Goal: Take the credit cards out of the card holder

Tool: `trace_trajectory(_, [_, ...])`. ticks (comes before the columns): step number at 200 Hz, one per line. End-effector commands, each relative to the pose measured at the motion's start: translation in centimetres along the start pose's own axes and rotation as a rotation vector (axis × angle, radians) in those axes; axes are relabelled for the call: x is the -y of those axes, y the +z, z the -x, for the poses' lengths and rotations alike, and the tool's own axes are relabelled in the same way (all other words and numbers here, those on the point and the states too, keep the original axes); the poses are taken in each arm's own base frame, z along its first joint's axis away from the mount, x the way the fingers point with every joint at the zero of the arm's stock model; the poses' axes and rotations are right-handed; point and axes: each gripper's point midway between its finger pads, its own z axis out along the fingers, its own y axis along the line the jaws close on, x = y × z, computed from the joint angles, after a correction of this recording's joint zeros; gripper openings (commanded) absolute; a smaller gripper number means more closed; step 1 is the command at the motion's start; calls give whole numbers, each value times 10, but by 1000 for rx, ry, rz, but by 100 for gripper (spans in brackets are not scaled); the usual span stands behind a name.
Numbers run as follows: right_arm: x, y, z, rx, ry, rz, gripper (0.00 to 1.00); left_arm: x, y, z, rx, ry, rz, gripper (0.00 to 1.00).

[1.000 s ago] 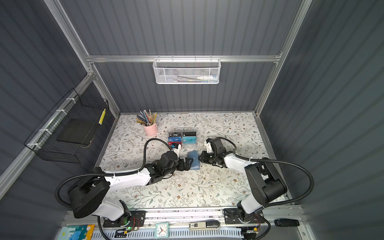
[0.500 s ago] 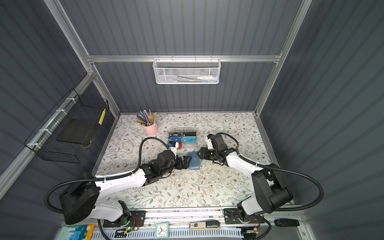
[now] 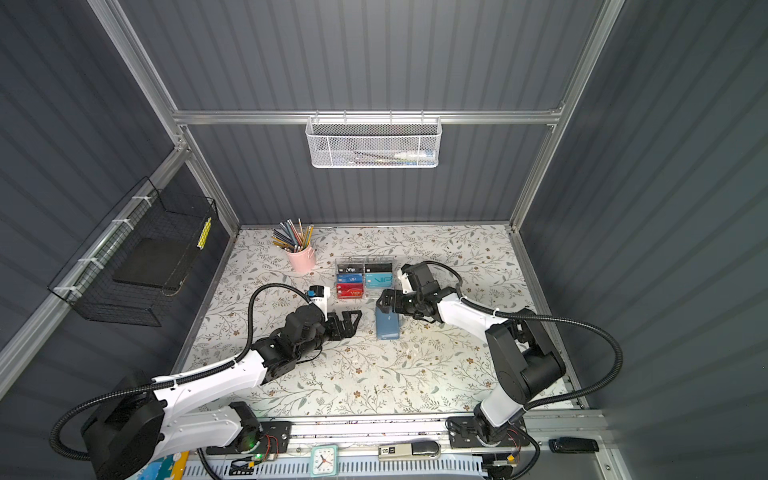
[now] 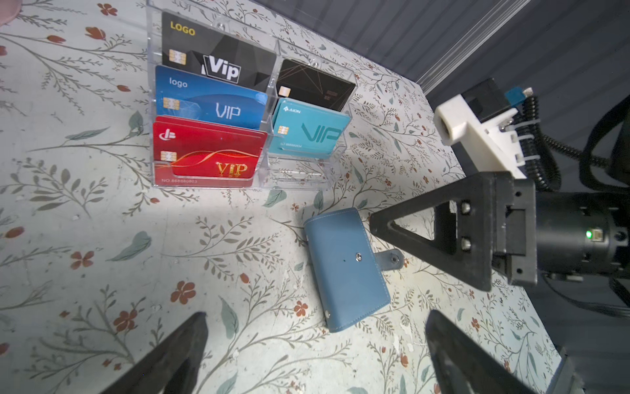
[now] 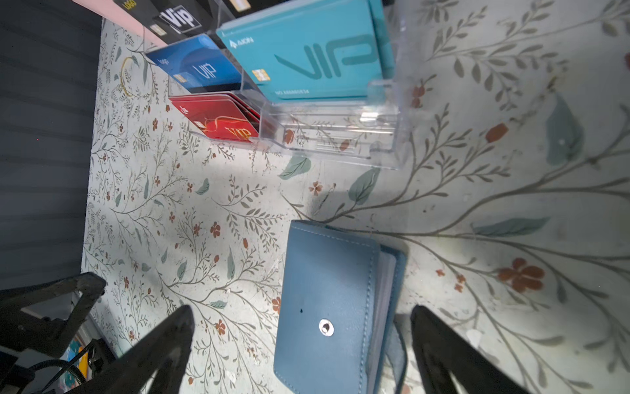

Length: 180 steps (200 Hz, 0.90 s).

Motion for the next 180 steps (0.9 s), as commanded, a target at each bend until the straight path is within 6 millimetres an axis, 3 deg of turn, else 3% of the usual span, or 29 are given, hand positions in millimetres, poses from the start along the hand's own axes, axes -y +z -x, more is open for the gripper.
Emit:
trace_trajectory(1, [-4,5,-2,-10,0,4,99,6,-2,-2,-1,-23,-45,100])
trace_trajectory(76, [-15,19,-21,-63,-8,43,99,0,-1,-11,-6,-40,-55,100])
trace_trajectory(180, [-28,14,-27,-58,-25,57,99,-3,-3,-15,-5,-41,-59,100])
